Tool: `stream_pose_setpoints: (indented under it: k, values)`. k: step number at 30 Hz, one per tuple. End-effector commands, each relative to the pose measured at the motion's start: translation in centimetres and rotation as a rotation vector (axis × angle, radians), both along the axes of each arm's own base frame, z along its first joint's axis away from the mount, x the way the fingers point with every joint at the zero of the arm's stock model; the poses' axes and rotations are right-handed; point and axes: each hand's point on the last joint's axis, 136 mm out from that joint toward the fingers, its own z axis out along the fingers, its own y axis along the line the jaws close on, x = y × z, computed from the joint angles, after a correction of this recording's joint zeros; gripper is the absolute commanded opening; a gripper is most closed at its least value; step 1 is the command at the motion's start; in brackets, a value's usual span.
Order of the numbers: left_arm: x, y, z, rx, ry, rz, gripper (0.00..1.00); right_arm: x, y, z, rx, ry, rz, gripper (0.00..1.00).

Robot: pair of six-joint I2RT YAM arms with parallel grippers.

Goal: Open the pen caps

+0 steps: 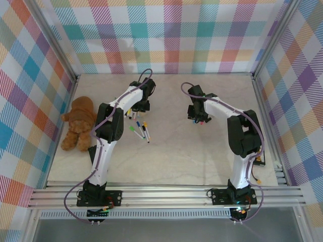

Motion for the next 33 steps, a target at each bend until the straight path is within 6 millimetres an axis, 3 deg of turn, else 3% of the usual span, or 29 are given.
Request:
stream_pose_setpoints:
  k: [1,5,9,17,21,26,33]
  values:
    - [0.3,0.2,3.5,-0.015,-0.079,0.020,0.21,-1.2,0.9,0.9,0.035,0.004,0.028,0.37]
    - [-0.7,-0.8,7.5,-0.052,-0.198,0.019,0.22,-2.1,1.5,1.5,0.058,-0.006,0.047,0.37]
    - [-3.2,-2.3,9.0,-0.084,-0.221,0.006,0.24,-2.7,1.8,1.8,0.082,-0.017,0.058,0.37]
    - [-9.9,-5.7,5.8,-0.172,-0.168,0.001,0.32,-4.0,2.0,1.1,0.110,-0.009,0.079,0.41]
    - [-12.2,-5.6,5.0,-0.204,-0.247,0.050,0.36,-4.4,2.0,0.6,0.118,-0.010,0.094,0.44]
    - [-13.4,-5.1,3.9,-0.215,-0.233,0.080,0.36,-4.6,2.1,0.1,0.126,-0.001,0.098,0.44]
    - [-13.3,-5.8,2.8,-0.233,-0.227,0.074,0.34,-4.6,2.5,-0.2,0.144,0.008,0.101,0.42]
